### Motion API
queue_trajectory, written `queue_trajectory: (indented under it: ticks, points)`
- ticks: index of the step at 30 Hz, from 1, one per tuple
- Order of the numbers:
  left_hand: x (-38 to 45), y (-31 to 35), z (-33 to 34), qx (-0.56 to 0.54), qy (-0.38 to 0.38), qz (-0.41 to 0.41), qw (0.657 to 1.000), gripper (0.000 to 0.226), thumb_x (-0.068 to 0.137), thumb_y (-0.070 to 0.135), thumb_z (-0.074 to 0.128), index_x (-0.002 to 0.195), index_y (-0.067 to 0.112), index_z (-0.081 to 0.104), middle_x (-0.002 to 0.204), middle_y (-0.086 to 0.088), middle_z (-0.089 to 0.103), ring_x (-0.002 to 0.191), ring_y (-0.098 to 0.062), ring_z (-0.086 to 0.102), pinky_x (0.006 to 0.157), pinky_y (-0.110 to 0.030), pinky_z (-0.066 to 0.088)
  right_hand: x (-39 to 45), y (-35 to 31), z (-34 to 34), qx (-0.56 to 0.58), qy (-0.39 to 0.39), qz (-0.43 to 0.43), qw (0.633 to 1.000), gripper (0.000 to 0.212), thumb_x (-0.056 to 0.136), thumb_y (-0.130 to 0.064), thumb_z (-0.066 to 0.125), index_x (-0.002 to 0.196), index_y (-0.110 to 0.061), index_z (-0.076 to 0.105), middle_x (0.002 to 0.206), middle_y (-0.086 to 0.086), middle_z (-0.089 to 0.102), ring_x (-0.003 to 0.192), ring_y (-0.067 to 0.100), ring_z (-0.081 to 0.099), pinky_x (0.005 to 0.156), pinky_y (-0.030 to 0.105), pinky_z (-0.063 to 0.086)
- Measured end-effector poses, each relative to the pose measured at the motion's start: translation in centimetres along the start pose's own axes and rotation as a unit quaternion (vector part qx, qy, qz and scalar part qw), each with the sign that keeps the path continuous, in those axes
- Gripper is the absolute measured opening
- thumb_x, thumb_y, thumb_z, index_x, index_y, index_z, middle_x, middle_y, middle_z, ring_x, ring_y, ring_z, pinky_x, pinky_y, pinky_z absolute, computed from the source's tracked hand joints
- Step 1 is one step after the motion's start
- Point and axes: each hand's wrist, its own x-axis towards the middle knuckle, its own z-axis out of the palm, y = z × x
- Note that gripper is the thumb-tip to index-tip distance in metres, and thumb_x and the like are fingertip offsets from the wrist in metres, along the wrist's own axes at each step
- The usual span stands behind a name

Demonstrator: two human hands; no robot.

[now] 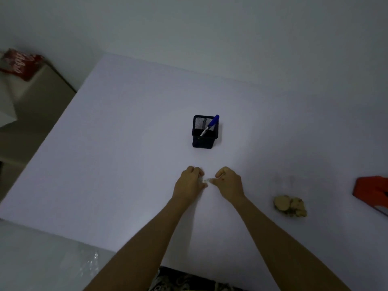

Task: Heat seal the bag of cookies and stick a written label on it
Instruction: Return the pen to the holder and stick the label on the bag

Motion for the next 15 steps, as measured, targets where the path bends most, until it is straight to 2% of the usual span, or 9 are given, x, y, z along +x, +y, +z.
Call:
queue_trajectory:
  ticks: [5,9,15]
  points:
    - [0.2,0.5,0.2,0.055,0.000,0.002,0.998,0.035,0.085,0.025,0.067,0.115,0.010,0.056,0.113,-0.009,0.059,0.104,-0.024,0.052,0.083,-0.037,0.050,0.5,0.0,0.1,-0.003,-0.004,0.007,1.000,0.025,0.074,-0.023,0.081,0.079,-0.014,0.058,0.077,-0.001,0.061,0.071,0.014,0.057,0.051,0.014,0.036]
    - [0.8,0.9,0.4,0.043,-0.016,-0.025,0.999,0.024,0.084,0.017,0.067,0.104,0.006,0.061,0.105,-0.013,0.060,0.100,-0.027,0.055,0.082,-0.036,0.050,0.6,0.1,0.1,-0.006,-0.007,0.011,1.000,0.026,0.074,-0.023,0.081,0.076,-0.017,0.056,0.076,-0.001,0.062,0.066,0.013,0.055,0.052,0.014,0.037]
    - [1.3,1.4,0.9,0.040,-0.011,-0.054,0.998,0.012,0.087,0.008,0.061,0.097,0.001,0.060,0.110,-0.014,0.049,0.084,-0.022,0.052,0.075,-0.028,0.048,0.7,0.2,0.3,0.011,-0.009,0.006,1.000,0.027,0.075,-0.021,0.081,0.081,-0.016,0.055,0.081,0.002,0.060,0.070,0.016,0.054,0.054,0.021,0.039]
